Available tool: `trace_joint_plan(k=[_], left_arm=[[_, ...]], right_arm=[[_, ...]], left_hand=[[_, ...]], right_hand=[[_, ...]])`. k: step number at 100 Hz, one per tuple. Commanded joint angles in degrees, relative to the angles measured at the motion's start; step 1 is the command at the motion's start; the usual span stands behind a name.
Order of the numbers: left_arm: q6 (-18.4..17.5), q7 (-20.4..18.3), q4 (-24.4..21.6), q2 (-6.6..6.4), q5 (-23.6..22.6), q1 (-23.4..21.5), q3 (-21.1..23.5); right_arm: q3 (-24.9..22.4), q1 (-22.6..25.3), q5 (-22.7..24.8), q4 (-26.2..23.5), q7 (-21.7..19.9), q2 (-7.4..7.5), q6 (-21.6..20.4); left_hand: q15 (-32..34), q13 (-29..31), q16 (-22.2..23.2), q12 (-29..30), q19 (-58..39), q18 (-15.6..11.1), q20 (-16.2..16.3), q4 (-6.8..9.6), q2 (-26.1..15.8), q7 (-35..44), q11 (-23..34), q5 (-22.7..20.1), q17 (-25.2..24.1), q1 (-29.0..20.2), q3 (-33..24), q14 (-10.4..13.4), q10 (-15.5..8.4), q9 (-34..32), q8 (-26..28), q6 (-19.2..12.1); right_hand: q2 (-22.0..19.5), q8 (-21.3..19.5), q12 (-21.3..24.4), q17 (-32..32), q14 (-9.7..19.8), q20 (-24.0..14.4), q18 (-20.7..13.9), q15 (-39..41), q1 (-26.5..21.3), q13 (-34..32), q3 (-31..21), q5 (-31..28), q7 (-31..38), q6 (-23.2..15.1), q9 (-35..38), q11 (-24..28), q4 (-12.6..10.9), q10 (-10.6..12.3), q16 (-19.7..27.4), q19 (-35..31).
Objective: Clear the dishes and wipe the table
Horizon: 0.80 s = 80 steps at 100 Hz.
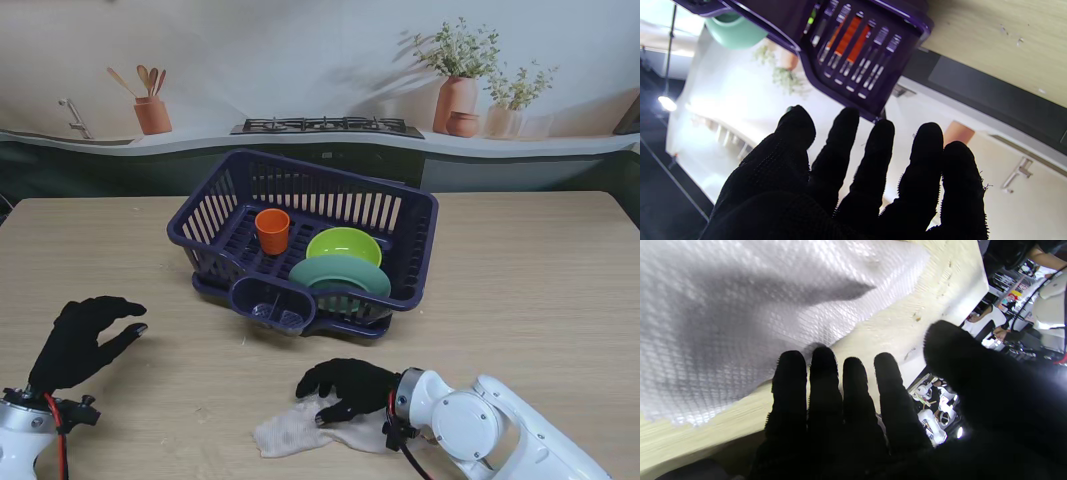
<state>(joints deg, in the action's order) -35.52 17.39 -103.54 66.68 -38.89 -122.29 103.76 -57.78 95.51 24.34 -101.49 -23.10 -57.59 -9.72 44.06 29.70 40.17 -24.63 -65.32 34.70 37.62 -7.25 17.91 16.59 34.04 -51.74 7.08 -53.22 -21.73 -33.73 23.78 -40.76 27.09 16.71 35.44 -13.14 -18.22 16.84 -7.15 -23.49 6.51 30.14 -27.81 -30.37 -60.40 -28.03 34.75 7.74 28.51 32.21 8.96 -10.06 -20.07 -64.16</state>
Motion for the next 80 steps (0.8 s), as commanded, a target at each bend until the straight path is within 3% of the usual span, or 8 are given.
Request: trace_joint_plan(k=[1, 12, 29, 49, 80], left_arm=[[0.1, -0.74, -0.09, -0.02, 0.17, 0.02, -0.13], [0.06, -0.73, -0.03, -0.02, 0.2, 0.06, -0.14], [0.06, -0.62, -0.02, -0.01, 0.1, 0.08, -0.14], [-0.45, -0.75, 0.07, -0.03, 0.01, 0.11, 0.02], [-0.6, -0.56, 0.25, -0.08, -0.56, 0.17, 0.04]], right_arm=[[-0.79, 1.27, -0.45, -1.74, -0.67, -0.18, 0.16], [-2.26, 2.49, -1.35, -2.77, -0.42, -0.3, -0.46], [-5.3, 4.52, -1.08, -3.85, -0.77, -0.16, -2.61], [-9.96, 7.72, -0.12, -4.36, -1.0, -0.09, -5.14], [-17.9, 11.65, 3.05, -3.91, 0.29, -0.41, -8.54]], left_hand=[[0.41, 0.72, 0.42, 0.41, -1.86, -0.21, 0.99, 1.92, -2.55, -0.94, 0.44, -1.91, -0.27, 0.21, -1.1, -1.13, 0.94, 0.02, 0.52, 0.17], [0.38, 0.66, 0.41, 0.42, -1.84, -0.22, 0.98, 1.92, -2.56, -0.96, 0.42, -1.89, -0.28, 0.17, -1.1, -1.14, 0.93, 0.05, 0.52, 0.16], [0.41, 0.69, 0.43, 0.41, -1.82, -0.24, 0.97, 1.93, -2.57, -0.96, 0.43, -1.9, -0.3, 0.2, -1.1, -1.1, 0.9, 0.02, 0.53, 0.15], [0.4, 0.7, 0.43, 0.43, -1.81, -0.24, 0.96, 1.92, -2.54, -0.93, 0.4, -1.92, -0.3, 0.17, -1.11, -1.17, 0.91, 0.02, 0.57, 0.06], [0.41, 0.74, 0.43, 0.42, -1.82, -0.24, 0.96, 1.92, -2.58, -0.95, 0.41, -1.9, -0.3, 0.19, -1.05, -1.08, 0.91, -0.02, 0.57, 0.1]], right_hand=[[-1.38, 0.86, 1.09, -2.55, 2.56, 1.75, -3.55, -3.11, 3.21, 3.58, -0.13, 4.25, -1.75, 0.2, -4.2, -1.44, -0.98, 1.3, 1.57, 2.38], [-2.79, 1.51, 1.42, -4.26, 3.41, 2.7, -4.56, -4.98, 5.75, 5.39, 0.83, 6.39, -1.85, -0.11, -6.03, -1.96, -0.64, 1.76, 2.45, 3.89], [-2.93, 1.3, 1.15, -3.86, 2.79, 2.37, -3.26, -3.99, 5.59, 4.09, 1.8, 5.15, -0.46, -0.37, -4.44, -1.03, -0.62, 1.85, 2.06, 3.15], [-2.22, -1.3, -1.09, -0.8, 0.05, -0.71, -0.25, 4.39, 4.46, 0.01, 1.98, -0.41, 3.92, 0.12, 1.17, 4.21, -0.82, 1.05, -1.95, -2.21], [-0.8, -6.88, -4.42, 2.85, -1.94, -6.52, -0.83, 18.01, 3.03, -2.49, 0.61, -3.72, 11.77, -0.02, 5.27, 12.67, -0.94, 0.16, -8.15, -11.12]])
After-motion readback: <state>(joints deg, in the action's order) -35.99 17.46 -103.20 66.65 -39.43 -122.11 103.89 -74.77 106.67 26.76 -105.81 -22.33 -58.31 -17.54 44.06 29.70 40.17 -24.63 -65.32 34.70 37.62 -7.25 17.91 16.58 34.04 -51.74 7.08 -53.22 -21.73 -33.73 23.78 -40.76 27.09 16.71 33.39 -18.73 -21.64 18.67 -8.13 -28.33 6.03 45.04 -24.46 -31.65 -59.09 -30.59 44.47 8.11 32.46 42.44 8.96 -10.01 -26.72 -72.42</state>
